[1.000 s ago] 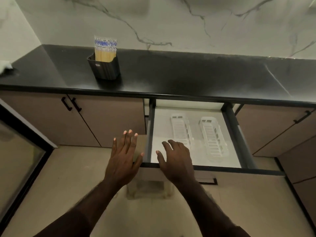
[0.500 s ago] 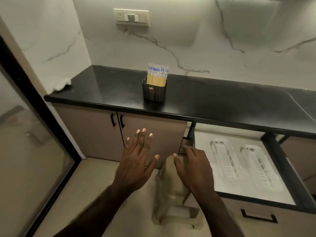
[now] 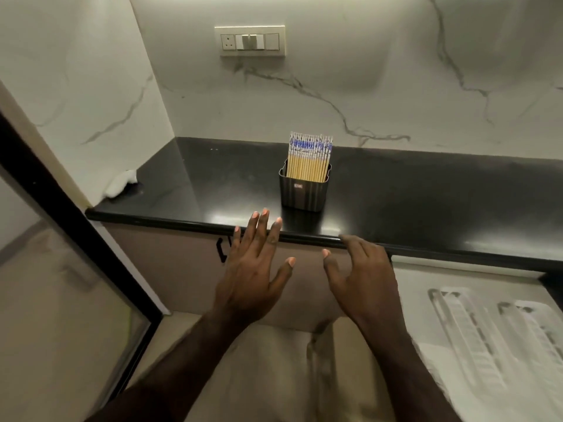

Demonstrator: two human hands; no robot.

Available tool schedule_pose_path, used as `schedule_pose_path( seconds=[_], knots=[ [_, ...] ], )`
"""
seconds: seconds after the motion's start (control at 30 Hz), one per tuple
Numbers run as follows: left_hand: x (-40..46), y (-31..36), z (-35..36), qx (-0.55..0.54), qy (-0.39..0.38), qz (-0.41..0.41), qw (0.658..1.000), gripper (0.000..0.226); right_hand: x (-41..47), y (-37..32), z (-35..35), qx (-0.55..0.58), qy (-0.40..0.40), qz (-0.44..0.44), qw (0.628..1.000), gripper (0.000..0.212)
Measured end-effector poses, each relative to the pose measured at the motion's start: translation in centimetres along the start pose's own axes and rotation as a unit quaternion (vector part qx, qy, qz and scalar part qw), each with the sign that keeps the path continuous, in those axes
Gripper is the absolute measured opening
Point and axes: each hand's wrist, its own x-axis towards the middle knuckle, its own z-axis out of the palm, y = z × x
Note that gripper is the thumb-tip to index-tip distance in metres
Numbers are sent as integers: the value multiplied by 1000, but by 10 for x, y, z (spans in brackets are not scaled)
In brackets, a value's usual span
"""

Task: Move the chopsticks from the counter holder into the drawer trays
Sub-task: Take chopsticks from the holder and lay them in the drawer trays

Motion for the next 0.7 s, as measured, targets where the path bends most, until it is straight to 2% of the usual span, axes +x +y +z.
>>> schedule_pose_path(
  seconds=[0.1, 0.43, 0.7],
  knots=[
    [47, -20, 9, -1, -1, 7, 1000, 71, 47, -1, 20, 22, 3, 16, 1000, 56],
    [175, -65, 39, -48, 40, 41, 997, 70, 165, -12, 59, -2, 6, 31, 999, 56],
    [247, -87, 61, -134, 6, 100, 986, 71, 231, -15, 84, -7, 4, 91, 996, 58]
  ],
)
